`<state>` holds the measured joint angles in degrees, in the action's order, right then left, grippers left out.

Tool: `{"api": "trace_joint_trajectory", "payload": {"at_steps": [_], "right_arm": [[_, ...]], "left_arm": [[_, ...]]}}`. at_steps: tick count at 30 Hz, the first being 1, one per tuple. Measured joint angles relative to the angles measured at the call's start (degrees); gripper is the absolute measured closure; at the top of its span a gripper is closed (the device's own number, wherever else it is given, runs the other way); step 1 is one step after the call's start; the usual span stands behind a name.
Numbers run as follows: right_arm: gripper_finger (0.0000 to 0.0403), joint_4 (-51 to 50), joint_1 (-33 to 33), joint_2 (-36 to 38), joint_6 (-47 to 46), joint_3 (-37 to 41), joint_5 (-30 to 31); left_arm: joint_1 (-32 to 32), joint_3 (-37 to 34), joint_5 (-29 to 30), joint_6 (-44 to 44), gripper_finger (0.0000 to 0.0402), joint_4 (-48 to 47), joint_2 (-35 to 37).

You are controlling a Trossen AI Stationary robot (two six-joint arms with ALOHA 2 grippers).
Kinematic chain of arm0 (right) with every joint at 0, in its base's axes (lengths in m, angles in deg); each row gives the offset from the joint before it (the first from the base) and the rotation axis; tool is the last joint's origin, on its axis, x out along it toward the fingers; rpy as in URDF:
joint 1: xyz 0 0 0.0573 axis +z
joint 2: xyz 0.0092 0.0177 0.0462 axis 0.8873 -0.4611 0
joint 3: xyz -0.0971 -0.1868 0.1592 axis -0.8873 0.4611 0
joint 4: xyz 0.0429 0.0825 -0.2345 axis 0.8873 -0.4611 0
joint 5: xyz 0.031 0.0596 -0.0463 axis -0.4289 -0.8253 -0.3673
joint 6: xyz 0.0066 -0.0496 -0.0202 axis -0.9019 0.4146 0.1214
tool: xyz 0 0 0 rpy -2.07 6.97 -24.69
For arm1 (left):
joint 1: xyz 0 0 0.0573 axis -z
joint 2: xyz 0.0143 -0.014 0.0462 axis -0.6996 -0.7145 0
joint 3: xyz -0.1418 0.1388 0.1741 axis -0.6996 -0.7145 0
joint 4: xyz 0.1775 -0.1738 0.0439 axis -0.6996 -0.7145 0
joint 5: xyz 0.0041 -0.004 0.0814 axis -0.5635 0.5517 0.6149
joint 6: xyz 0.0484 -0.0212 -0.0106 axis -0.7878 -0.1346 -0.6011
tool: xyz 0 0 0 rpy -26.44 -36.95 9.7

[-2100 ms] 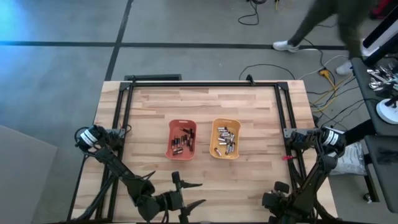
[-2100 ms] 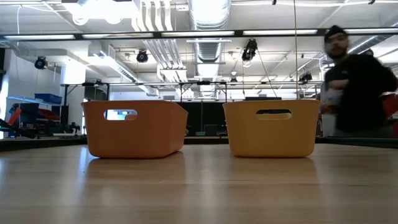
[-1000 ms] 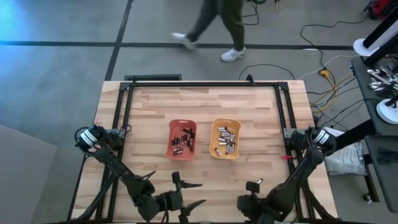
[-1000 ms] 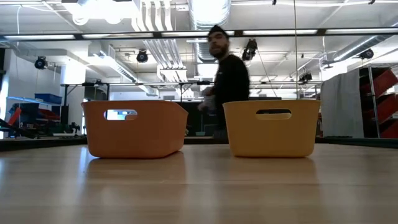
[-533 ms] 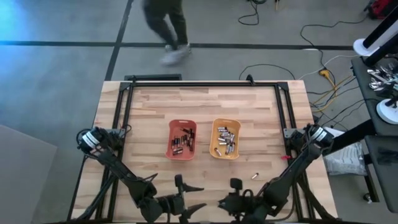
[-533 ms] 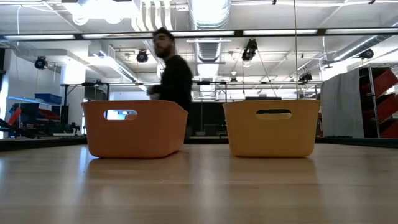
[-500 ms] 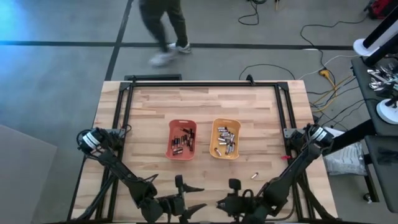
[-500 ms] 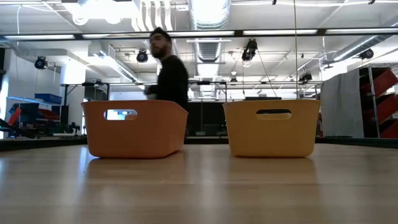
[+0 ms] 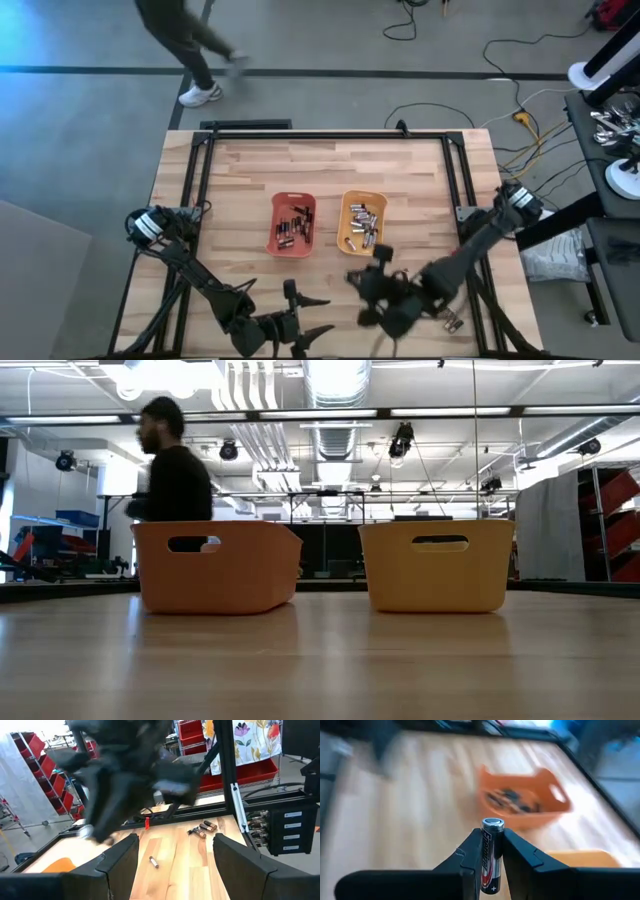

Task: Sort batteries
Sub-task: Put the black-silver battery into the yellow bin

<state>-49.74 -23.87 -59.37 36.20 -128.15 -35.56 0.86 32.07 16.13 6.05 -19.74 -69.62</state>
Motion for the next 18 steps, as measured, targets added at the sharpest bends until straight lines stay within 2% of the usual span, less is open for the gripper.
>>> {"api": "trace_joint_trajectory", "payload": {"at_steps": [7,15,18], "right_arm": [[0.0349,-14.85,-13.13,0.8,3.3,0.69,-10.09],[0.0349,-12.89,-29.99,0.77,13.5,10.77,-27.94],[0.0349,-8.31,-35.71,0.77,16.86,14.66,-35.32]], "left_arm": [[-0.16,0.0,0.08,1.05,0.0169,0.4,0.01],[-0.08,0.0,0.11,3.56,0.0169,-1.43,0.01],[0.02,0.0,0.13,5.69,0.0169,-3.7,0.02]]}}
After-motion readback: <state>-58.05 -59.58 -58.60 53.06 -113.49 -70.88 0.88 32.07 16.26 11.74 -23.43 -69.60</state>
